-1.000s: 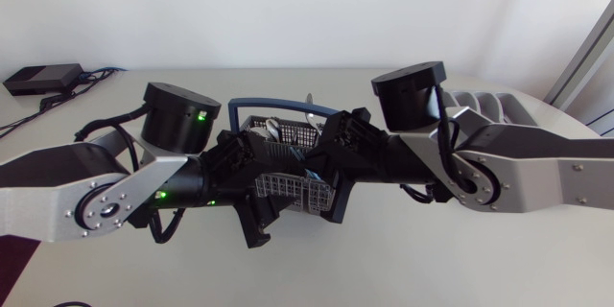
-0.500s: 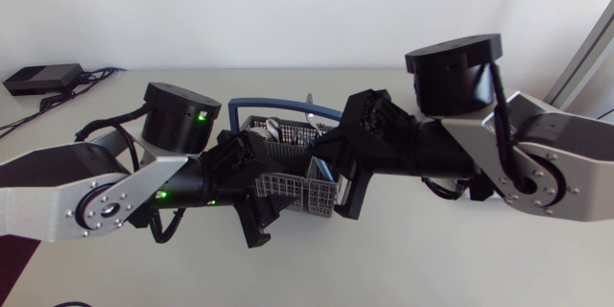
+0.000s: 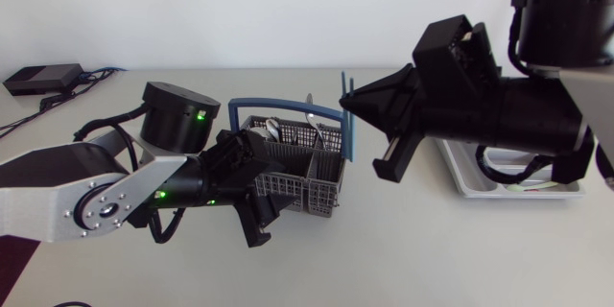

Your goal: Sort the cutlery from the basket into the organizer compartments.

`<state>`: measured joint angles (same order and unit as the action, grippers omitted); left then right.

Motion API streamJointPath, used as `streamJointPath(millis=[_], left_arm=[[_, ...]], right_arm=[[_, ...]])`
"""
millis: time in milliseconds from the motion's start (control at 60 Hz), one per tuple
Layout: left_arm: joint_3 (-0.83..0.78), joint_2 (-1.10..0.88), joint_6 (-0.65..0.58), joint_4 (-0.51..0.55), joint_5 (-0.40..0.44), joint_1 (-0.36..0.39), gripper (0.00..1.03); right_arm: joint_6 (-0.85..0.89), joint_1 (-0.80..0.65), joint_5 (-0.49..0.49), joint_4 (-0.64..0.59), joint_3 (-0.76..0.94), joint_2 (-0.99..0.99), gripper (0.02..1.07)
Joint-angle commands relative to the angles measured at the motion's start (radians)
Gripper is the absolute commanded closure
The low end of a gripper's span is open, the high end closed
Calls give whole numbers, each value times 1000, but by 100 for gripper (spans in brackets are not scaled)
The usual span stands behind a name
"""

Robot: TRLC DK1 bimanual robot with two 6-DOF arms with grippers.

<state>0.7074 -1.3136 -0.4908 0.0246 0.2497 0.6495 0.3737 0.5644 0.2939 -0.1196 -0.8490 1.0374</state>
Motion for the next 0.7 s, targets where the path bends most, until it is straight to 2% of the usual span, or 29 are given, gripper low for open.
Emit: streamJointPath(millis=[0, 100, 250, 433, 683], left_arm=[[-23, 17, 21, -3, -1, 1, 33], [-26, 24, 23, -3, -1, 2, 33], [-25, 34, 28, 3, -3, -2, 33], [-23, 63, 37, 20, -9, -4, 30], [-28, 82, 38, 24, -21, -11, 30]], right_arm=[[-44, -49, 2, -51, -38, -14, 101], [-50, -129, 2, -126, -44, -22, 101], [-45, -256, -2, -176, -35, 3, 101], [-19, -454, 22, -215, -56, 108, 101], [-9, -678, 48, -226, -168, 326, 101]])
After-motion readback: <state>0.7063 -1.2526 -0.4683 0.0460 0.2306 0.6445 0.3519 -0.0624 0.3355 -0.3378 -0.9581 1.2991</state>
